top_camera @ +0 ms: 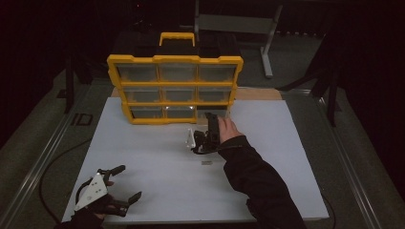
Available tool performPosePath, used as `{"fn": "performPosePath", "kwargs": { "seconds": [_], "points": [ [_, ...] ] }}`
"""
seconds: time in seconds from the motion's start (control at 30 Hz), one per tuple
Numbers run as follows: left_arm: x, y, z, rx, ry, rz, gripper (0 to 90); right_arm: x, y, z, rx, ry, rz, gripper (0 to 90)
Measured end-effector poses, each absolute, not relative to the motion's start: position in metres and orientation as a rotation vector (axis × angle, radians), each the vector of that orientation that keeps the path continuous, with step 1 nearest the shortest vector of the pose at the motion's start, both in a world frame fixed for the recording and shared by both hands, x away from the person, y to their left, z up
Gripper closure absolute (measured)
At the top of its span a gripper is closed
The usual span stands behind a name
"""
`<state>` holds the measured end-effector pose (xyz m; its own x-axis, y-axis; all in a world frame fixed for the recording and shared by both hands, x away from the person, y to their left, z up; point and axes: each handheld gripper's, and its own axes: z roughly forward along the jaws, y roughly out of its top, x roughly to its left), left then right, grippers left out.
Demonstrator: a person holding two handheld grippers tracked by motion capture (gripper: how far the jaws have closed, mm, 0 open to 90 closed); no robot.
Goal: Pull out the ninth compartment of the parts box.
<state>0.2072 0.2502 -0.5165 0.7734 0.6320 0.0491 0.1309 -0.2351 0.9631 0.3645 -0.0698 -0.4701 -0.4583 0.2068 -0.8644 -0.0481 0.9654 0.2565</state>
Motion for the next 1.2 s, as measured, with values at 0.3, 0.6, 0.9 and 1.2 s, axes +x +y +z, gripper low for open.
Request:
{"fn": "performPosePath", "kwargs": {
  "seconds": [0.3, 0.6, 0.9, 1.2],
  "points": [
    [0.208, 0.250, -0.517, 1.779, 0.595, 0.524, 0.0, 0.373, -0.091, -0.450, 0.406, 2.105, 0.594, 7.2],
    [0.208, 0.249, -0.517, 1.780, 0.597, 0.523, 0.0, 0.376, -0.119, -0.433, 0.632, 2.146, 0.925, 7.1],
    [0.208, 0.249, -0.517, 1.783, 0.597, 0.524, 0.0, 0.370, -0.141, -0.430, 0.705, 2.142, 1.077, 7.2],
    [0.209, 0.248, -0.518, 1.789, 0.599, 0.524, 0.0, 0.357, -0.168, -0.436, 0.717, 2.115, 1.200, 7.2]
  ]
}}
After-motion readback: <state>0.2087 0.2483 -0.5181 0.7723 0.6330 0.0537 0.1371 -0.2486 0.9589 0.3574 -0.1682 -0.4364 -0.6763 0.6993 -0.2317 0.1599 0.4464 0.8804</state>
